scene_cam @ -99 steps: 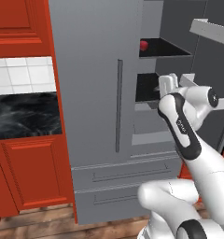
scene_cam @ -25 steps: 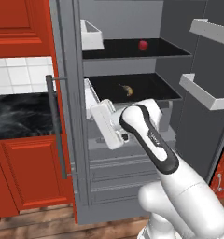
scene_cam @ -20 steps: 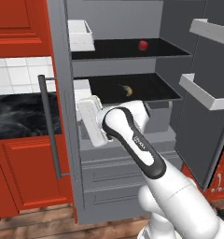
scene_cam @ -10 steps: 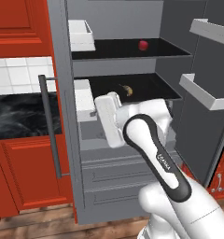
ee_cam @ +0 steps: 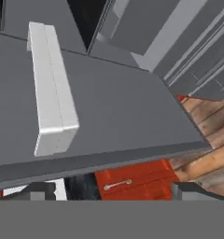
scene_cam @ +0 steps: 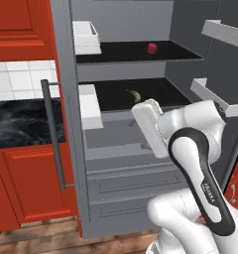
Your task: Retrieve the apple and banana from the fridge and place them into the bowl on the dining table.
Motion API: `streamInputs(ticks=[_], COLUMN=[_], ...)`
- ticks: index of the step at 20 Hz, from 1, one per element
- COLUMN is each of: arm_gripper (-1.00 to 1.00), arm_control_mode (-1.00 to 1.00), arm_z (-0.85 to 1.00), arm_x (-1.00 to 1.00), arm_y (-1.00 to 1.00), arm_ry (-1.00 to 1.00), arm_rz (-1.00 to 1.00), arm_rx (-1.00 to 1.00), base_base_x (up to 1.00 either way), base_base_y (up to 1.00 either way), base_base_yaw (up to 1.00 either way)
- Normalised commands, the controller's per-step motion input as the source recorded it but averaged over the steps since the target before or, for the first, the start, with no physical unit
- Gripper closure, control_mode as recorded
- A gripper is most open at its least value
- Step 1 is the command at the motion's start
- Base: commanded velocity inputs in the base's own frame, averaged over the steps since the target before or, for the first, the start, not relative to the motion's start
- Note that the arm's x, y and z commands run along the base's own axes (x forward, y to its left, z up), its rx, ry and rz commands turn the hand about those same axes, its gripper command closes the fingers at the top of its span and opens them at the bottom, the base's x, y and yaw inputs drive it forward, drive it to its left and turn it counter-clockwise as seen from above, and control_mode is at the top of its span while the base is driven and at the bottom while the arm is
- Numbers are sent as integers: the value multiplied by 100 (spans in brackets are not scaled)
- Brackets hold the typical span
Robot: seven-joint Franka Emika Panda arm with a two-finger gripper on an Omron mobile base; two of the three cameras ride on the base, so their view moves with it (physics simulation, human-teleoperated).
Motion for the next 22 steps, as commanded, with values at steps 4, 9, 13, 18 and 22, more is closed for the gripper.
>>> streamInputs(ticks=[4,9,13,18,22], arm_gripper=[-100,-100,-100,-100,-100], arm_control_mode=[-100,-100,-100,-100,-100], arm_z=[0,2,0,0,0], arm_x=[-34,-33,-35,-40,-45], arm_y=[-100,-66,-37,-21,-10], arm_ry=[-40,-32,-16,-16,-10], arm_rz=[4,3,0,0,0], arm_rx=[-38,-46,-52,-53,-45], base_base_x=[0,0,0,0,0], base_base_y=[0,0,0,0,0], base_base_yaw=[0,0,0,0,0])
